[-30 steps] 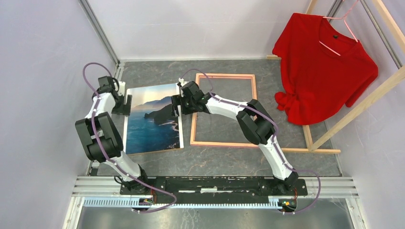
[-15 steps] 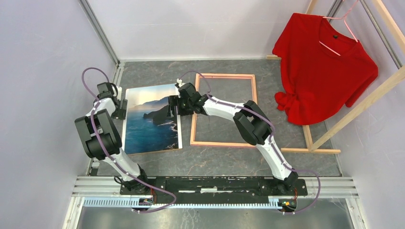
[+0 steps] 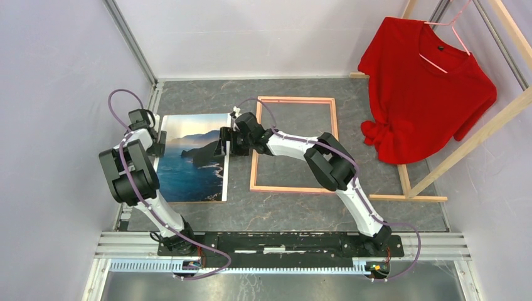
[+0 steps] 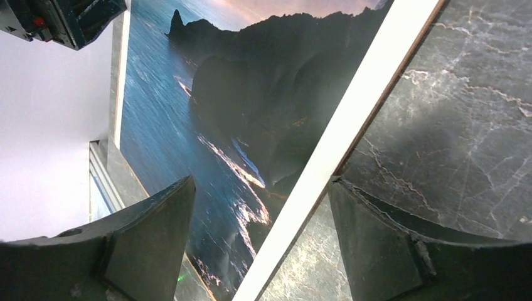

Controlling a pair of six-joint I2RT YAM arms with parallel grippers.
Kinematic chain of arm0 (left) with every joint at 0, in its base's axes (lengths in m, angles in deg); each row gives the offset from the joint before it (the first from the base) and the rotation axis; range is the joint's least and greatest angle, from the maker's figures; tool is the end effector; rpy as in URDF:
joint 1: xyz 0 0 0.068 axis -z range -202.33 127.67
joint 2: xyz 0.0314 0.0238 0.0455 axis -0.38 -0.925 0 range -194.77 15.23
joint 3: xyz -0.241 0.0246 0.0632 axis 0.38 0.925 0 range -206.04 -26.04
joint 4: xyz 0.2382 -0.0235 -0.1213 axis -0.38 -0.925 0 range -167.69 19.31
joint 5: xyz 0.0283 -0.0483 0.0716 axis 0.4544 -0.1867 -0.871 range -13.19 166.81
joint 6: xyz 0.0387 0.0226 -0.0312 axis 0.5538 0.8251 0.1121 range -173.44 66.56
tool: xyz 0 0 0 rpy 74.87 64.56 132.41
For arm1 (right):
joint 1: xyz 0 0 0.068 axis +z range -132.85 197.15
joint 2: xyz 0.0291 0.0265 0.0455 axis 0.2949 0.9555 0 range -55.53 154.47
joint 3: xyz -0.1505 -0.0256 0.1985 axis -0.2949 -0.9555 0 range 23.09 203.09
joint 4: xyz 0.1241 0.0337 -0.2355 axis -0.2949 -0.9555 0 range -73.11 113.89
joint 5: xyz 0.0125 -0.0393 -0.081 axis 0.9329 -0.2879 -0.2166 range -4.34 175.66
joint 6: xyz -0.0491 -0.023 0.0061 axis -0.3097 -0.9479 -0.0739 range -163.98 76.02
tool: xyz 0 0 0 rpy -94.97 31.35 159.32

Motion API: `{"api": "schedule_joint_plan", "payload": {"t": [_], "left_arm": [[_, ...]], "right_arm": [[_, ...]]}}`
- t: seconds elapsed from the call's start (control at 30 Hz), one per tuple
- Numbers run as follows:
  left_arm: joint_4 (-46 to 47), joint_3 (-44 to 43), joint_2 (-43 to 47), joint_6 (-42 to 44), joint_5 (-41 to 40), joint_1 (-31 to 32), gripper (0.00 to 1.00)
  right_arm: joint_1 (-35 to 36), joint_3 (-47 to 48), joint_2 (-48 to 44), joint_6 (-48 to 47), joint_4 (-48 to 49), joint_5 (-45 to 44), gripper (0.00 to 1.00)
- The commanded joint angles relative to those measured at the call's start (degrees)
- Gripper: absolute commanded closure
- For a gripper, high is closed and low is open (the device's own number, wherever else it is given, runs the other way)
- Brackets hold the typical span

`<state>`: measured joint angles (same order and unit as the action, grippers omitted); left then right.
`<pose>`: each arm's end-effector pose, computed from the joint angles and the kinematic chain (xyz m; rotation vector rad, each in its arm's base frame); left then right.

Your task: Put the photo into the frame

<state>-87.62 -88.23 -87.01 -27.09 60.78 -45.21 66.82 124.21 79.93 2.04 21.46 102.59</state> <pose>0.3298 0.1501 0.1408 -0.0304 2.6557 0.6674 0.3292 0.4041 0.1244 -0.2628 2.4650 1.1655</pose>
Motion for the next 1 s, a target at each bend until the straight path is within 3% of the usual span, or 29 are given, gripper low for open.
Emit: {"api": "schedule_joint_plan", "payload": {"t": [0.0, 0.4, 0.7, 0.97], "left_arm": [[-0.13, 1.68, -0.69, -0.74, 4.73, 0.73, 0.05], [-1.35, 8.27, -0.51, -0.24, 9.22, 3.77, 0.06], [-3.10, 9.35, -0.33, 0.27, 11.12, 3.77, 0.08], [-2.94, 9.37, -0.77, 0.20, 11.04, 3.80, 0.08]], "right_arm": [[-0.53, -6.14, -1.69, 3.00, 1.78, -0.16, 0.16], [0.20, -6.99, -2.75, 5.42, 4.81, -0.95, 0.33], [1.61, -5.76, -4.90, 3.36, 2.59, -3.68, 0.35], [3.34, -1.08, -5.23, -1.28, -5.23, -8.36, 0.36]]}}
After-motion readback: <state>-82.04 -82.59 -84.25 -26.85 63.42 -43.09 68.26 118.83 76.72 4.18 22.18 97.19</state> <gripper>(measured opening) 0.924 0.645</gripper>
